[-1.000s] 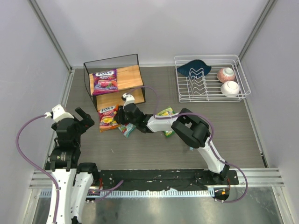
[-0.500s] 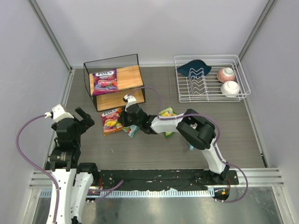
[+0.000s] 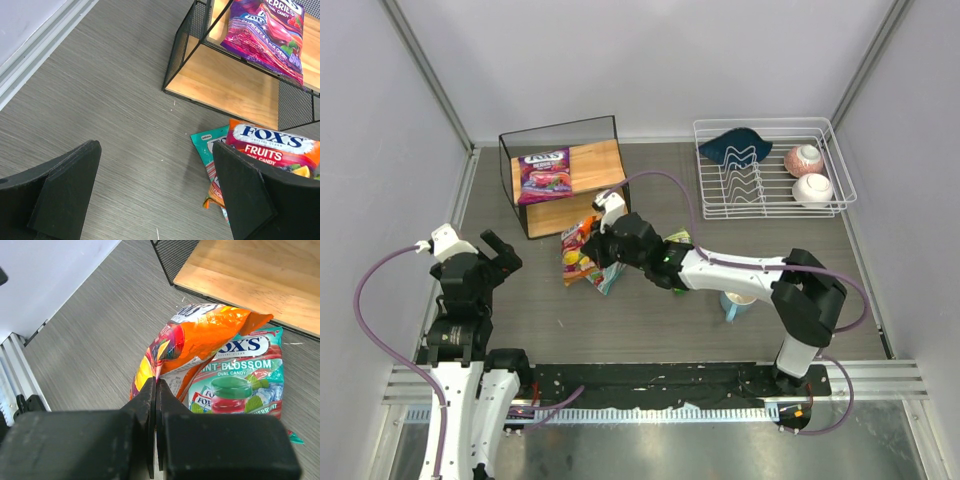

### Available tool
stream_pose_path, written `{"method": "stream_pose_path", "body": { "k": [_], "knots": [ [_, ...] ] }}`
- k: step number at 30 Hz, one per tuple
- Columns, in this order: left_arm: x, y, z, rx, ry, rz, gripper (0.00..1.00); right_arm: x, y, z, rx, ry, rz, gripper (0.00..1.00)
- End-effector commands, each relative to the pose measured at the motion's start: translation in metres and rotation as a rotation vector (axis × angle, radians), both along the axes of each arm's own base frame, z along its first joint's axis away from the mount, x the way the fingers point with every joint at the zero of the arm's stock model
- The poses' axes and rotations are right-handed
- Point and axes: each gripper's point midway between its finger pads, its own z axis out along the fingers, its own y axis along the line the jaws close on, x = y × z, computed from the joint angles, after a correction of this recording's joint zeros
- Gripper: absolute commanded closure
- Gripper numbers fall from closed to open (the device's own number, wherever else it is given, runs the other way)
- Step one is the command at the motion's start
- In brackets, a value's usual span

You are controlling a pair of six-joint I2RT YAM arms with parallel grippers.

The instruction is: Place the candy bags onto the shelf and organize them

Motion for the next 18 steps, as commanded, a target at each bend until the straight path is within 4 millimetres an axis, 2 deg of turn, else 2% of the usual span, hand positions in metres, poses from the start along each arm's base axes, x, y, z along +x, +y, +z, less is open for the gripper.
{"method": "stream_pose_path", "body": {
  "k": [1,4,5,9,10,12,13,14,15,18],
  "knots": [
    [0.004,-0.001,0.008,0.007,-0.04,-0.012,0.0,-0.012,-0.011,0.037,0.003,-0.08,0.051,0.99],
    [0.004,-0.001,0.008,0.006,-0.042,-0.014,0.0,-0.015,-0.019,0.05,-0.004,-0.104,0.056,0.99],
    [0.004,-0.001,0.008,0.006,-0.04,-0.014,0.0,-0.017,-0.023,0.062,0.009,-0.12,0.051,0.99],
    [0.004,-0.002,0.009,0.006,-0.043,-0.015,0.0,-0.012,-0.034,0.086,0.005,-0.147,0.03,0.99],
    [0.004,-0.002,0.008,0.005,-0.042,-0.017,0.0,-0.008,-0.036,0.097,0.001,-0.139,0.025,0.99],
    [0.004,-0.002,0.008,0.005,-0.042,-0.018,0.0,0.002,-0.041,0.1,-0.023,-0.121,0.024,0.99],
    [0.004,-0.002,0.009,0.005,-0.045,-0.018,0.0,0.005,-0.041,0.111,-0.02,-0.128,0.03,0.99],
    [0.004,-0.002,0.009,0.005,-0.043,-0.018,0.0,0.016,-0.047,0.113,-0.024,-0.129,0.007,0.99],
    [0.004,-0.002,0.008,0.005,-0.042,-0.018,0.0,0.015,-0.043,0.114,-0.022,-0.12,0.046,0.99],
    [0.004,-0.002,0.009,0.005,-0.043,-0.018,0.0,0.026,-0.045,0.136,-0.015,-0.147,0.057,0.99]
  ]
}}
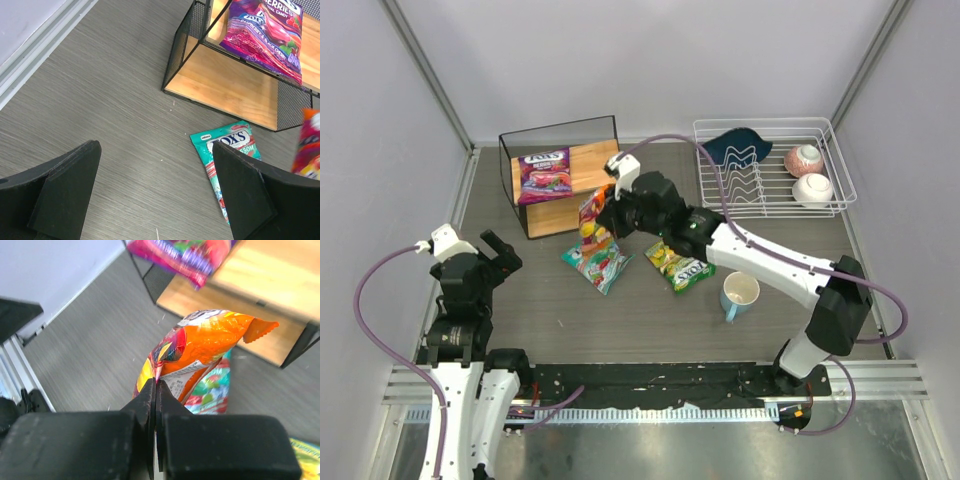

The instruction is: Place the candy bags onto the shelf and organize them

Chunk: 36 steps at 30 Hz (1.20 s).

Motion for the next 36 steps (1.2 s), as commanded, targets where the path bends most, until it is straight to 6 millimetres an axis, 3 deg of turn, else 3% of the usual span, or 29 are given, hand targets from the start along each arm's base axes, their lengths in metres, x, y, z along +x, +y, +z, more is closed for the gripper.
{"method": "stream_pose_path", "body": {
  "k": [1,5,10,11,12,14,15,21,27,36],
  "knots": [
    [0.004,-0.002,0.009,0.007,-0.041,-0.016,0.0,0.013,0.005,0.069,0.089,-0.095,0.067,0.99],
    [0.004,-0.002,0.009,0.006,-0.041,-0.018,0.0,0.029,0.004,0.093,0.133,-0.114,0.096,0.99],
    [0.004,-0.002,0.008,0.005,-0.04,-0.02,0.0,0.065,-0.004,0.117,0.185,-0.104,0.133,0.99],
    [0.004,-0.003,0.008,0.005,-0.038,-0.025,0.0,0.069,0.002,0.109,0.177,-0.083,0.164,0.99],
    [0.004,-0.004,0.008,0.004,-0.039,-0.029,0.0,0.075,0.003,0.123,0.183,-0.118,0.17,0.99],
    [0.005,-0.005,0.008,0.003,-0.036,-0.034,0.0,0.088,0.005,0.109,0.15,-0.088,0.181,0.99],
    [0.005,-0.005,0.007,0.004,-0.034,-0.036,0.0,0.092,0.006,0.126,0.167,-0.118,0.184,0.99],
    [0.005,-0.006,0.008,0.003,-0.039,-0.04,0.0,0.127,0.012,0.116,0.15,-0.09,0.163,0.99],
    [0.006,-0.006,0.007,0.002,-0.034,-0.045,0.0,0.142,0.022,0.113,0.172,-0.087,0.172,0.99],
    [0.005,-0.006,0.008,0.003,-0.04,-0.045,0.0,0.167,0.027,0.077,0.152,-0.029,0.141,0.99]
  ]
}}
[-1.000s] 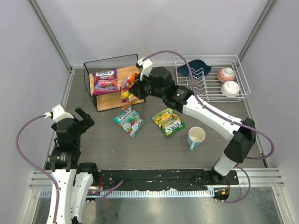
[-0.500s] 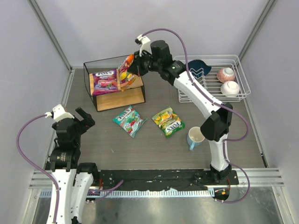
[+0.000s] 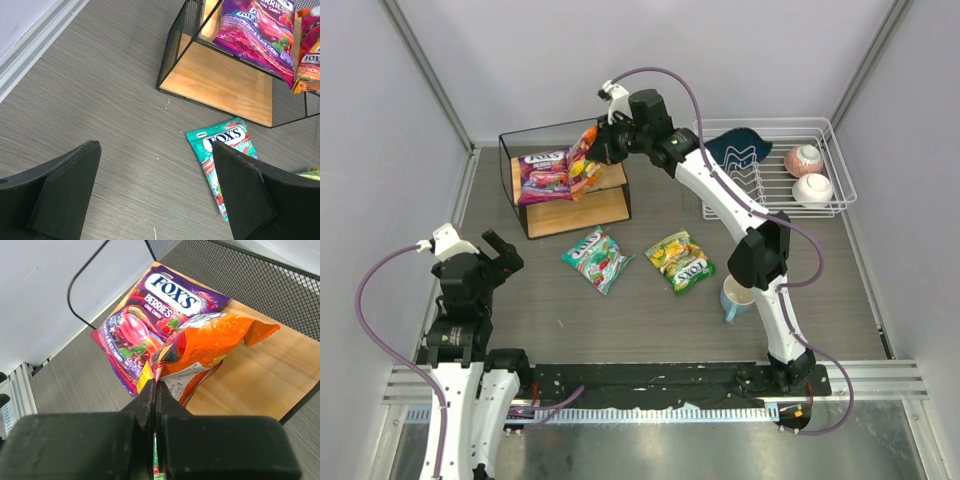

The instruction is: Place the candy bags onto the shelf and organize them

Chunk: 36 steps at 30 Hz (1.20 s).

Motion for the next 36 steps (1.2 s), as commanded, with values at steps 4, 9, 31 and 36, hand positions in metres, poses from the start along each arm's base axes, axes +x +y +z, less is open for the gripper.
{"method": "stream_pose_path", "body": {
  "k": [4,9,31,36],
  "knots": [
    [0.004,-0.002,0.008,0.012,-0.036,-0.02,0.0,0.013,0.0,0.026,0.06,-0.062,-0.008,0.99],
    [0.004,-0.002,0.007,0.013,-0.034,-0.022,0.0,0.021,-0.002,0.022,0.053,-0.074,-0.029,0.99],
    [0.004,-0.003,0.007,0.013,-0.037,-0.026,0.0,0.064,-0.039,0.06,0.03,-0.274,-0.244,0.41],
    [0.004,-0.003,0.008,0.012,-0.04,-0.028,0.0,0.054,-0.057,0.085,0.046,-0.317,-0.301,0.38]
  ]
}}
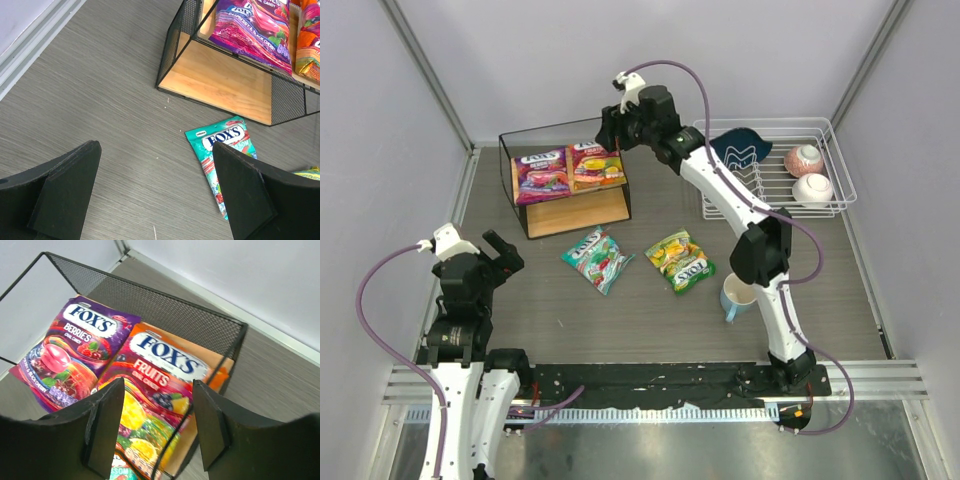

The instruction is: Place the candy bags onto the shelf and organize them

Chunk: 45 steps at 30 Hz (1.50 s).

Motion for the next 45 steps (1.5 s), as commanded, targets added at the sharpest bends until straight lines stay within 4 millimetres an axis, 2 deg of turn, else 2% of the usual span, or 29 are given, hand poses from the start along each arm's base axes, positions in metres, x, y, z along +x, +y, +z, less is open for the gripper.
{"method": "stream_pose_path", "body": {
  "k": [1,2,4,5,6,8,9,10,12,13,14,17,19,20,22,25,29,34,40,45],
  "knots": [
    [0.004,-0.002,0.009,0.012,-0.042,-0.021,0.0,-0.015,-0.028,0.094,0.094,-0.185,-0.072,0.38],
    [0.004,-0.002,0.009,0.012,-0.042,-0.021,0.0,-0.017,-0.026,0.086,0.089,-0.181,-0.077,0.38],
    [0.005,-0.002,0.007,0.012,-0.037,-0.021,0.0,-0.027,-0.03,0.1,0.073,-0.232,-0.118,0.38],
    [0.005,-0.002,0.008,0.012,-0.039,-0.022,0.0,-0.03,-0.028,0.094,0.053,-0.233,-0.124,0.38],
    [0.005,-0.002,0.007,0.011,-0.037,-0.024,0.0,-0.041,-0.015,0.094,0.042,-0.243,-0.106,0.42],
    [0.005,-0.003,0.007,0.01,-0.036,-0.025,0.0,-0.045,-0.009,0.086,-0.008,-0.261,-0.147,0.5],
    [0.005,-0.003,0.007,0.01,-0.037,-0.025,0.0,-0.055,0.003,0.084,-0.034,-0.282,-0.136,0.61],
    [0.005,-0.003,0.008,0.01,-0.037,-0.025,0.0,-0.053,0.007,0.073,-0.068,-0.284,-0.168,0.67],
    [0.005,-0.003,0.007,0.009,-0.034,-0.025,0.0,-0.057,0.021,0.064,-0.083,-0.294,-0.174,0.8],
    [0.005,-0.003,0.007,0.01,-0.034,-0.025,0.0,-0.053,0.022,0.06,-0.078,-0.287,-0.196,0.96],
    [0.005,-0.003,0.006,0.012,-0.032,-0.026,0.0,-0.049,0.028,0.052,-0.055,-0.271,-0.202,0.99],
    [0.006,-0.003,0.006,0.012,-0.031,-0.026,0.0,-0.042,0.037,0.042,-0.005,-0.261,-0.224,0.99],
    [0.006,-0.003,0.006,0.012,-0.029,-0.026,0.0,-0.035,0.037,0.04,0.023,-0.274,-0.256,0.99],
    [0.006,-0.002,0.006,0.012,-0.031,-0.024,0.0,-0.033,0.037,0.034,0.014,-0.267,-0.268,0.99],
    [0.006,-0.002,0.006,0.012,-0.029,-0.024,0.0,-0.027,0.037,0.039,0.048,-0.291,-0.298,0.99],
    [0.006,-0.002,0.006,0.012,-0.029,-0.024,0.0,-0.019,0.036,0.032,0.041,-0.296,-0.329,0.99],
    [0.006,-0.003,0.006,0.01,-0.029,-0.025,0.0,-0.012,0.039,0.012,0.016,-0.28,-0.334,0.99],
    [0.006,-0.003,0.005,0.012,-0.029,-0.026,0.0,-0.006,0.039,-0.023,-0.031,-0.227,-0.336,0.99],
    [0.006,-0.003,0.007,0.011,-0.035,-0.027,0.0,-0.011,0.04,-0.06,-0.08,-0.169,-0.308,0.99],
    [0.005,-0.003,0.007,0.011,-0.038,-0.029,0.0,-0.015,0.042,-0.08,-0.088,-0.125,-0.286,0.99]
  ]
}}
